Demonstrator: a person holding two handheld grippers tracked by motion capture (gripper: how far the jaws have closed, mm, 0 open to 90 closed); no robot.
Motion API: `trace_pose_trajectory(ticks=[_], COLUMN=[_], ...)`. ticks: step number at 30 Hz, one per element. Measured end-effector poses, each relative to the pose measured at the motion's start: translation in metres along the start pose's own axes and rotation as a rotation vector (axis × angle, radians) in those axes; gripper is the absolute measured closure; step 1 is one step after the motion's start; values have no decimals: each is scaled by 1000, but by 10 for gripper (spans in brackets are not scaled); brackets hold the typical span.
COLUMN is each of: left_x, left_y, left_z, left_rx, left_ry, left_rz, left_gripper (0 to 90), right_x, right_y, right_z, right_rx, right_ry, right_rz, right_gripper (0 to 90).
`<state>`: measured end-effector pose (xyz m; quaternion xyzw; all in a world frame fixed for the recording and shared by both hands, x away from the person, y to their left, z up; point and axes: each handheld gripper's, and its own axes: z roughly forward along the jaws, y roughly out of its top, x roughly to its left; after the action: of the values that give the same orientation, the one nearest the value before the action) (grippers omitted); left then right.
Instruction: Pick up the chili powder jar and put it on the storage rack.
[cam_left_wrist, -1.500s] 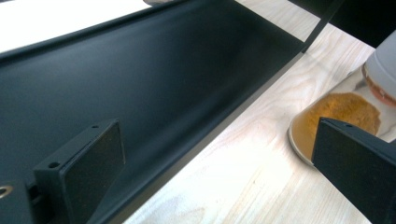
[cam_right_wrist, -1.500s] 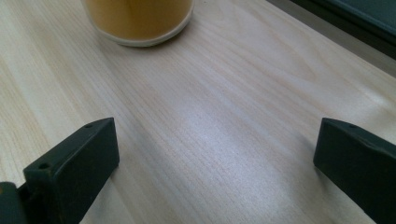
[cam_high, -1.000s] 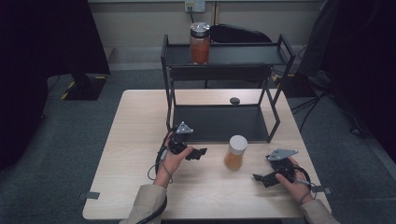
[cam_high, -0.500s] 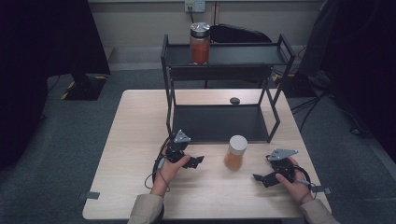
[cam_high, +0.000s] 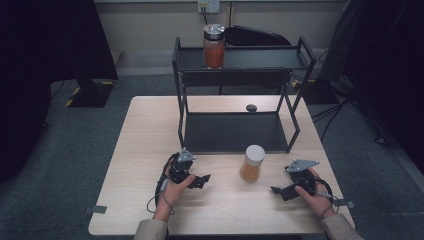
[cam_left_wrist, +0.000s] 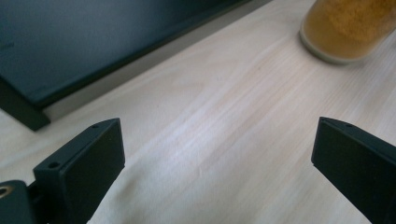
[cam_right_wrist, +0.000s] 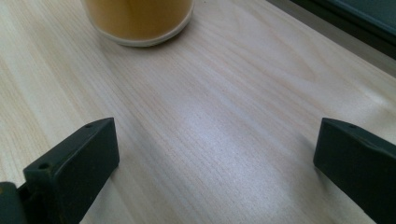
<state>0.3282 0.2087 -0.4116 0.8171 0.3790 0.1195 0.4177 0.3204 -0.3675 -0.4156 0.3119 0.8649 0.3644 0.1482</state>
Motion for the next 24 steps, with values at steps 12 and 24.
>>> trace_pose_trajectory(ticks=[12,24], left_x=[1,-5], left_y=[-18,-30], left_z=[-11,-17], left_rx=[10,45], left_ry=[29,72], left_rz=[-18,26], left_gripper=[19,18], right_x=[0,0], right_y=[0,0], right_z=[0,0], right_rx=[0,0], right_ry=[0,0], right_rz=[0,0], right_gripper=[0,0])
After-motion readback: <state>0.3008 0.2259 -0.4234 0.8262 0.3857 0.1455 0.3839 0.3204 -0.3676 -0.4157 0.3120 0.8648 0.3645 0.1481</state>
